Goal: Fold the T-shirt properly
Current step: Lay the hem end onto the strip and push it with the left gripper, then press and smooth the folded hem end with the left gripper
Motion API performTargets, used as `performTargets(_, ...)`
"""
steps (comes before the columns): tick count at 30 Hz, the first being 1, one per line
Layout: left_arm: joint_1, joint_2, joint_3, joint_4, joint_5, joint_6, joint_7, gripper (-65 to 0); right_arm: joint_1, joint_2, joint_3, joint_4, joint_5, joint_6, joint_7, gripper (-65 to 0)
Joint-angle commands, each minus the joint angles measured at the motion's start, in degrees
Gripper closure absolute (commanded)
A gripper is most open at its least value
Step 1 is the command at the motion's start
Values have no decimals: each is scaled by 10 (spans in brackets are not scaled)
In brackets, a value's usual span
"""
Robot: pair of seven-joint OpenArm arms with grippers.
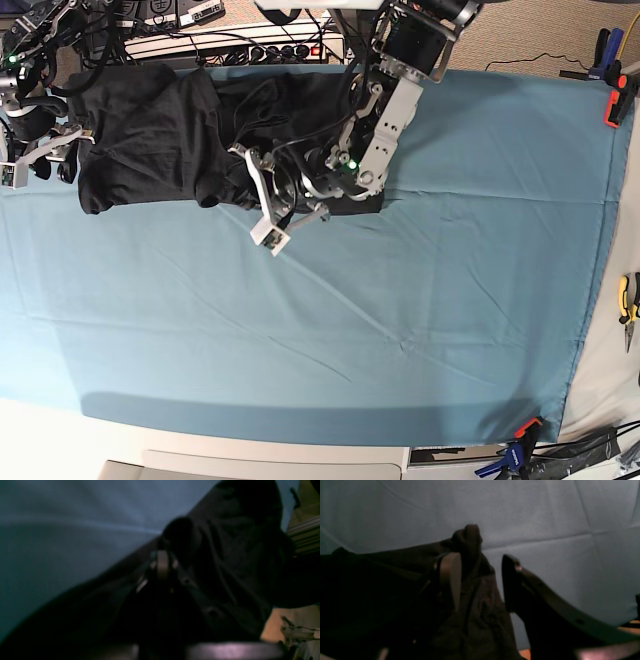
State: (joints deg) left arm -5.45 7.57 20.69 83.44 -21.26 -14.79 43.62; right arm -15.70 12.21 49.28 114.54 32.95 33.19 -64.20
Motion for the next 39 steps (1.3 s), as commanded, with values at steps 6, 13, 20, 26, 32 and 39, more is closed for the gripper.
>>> performTargets(6, -31, 14, 1, 9, 4, 6, 54, 0, 3, 10, 3, 10, 7, -1, 17, -268)
performTargets(13, -31, 14, 2, 9, 35, 27, 156, 0, 3, 10, 3, 10, 7, -1, 16, -268)
performTargets(20, -31, 14, 1, 31, -19, 12, 153, 0, 3, 10, 3, 10, 7, -1, 16, -268)
performTargets(26, -33, 14, 1, 50, 18, 12, 149, 0, 3, 10, 3, 10, 7, -1, 16, -268)
performTargets(32, -31, -23, -10, 68, -1, 12, 164, 0, 3, 10, 3, 10, 7, -1, 16, -268)
performTargets(39, 6, -92, -36, 115, -122, -40, 177, 0, 3, 10, 3, 10, 9, -1, 16, -268)
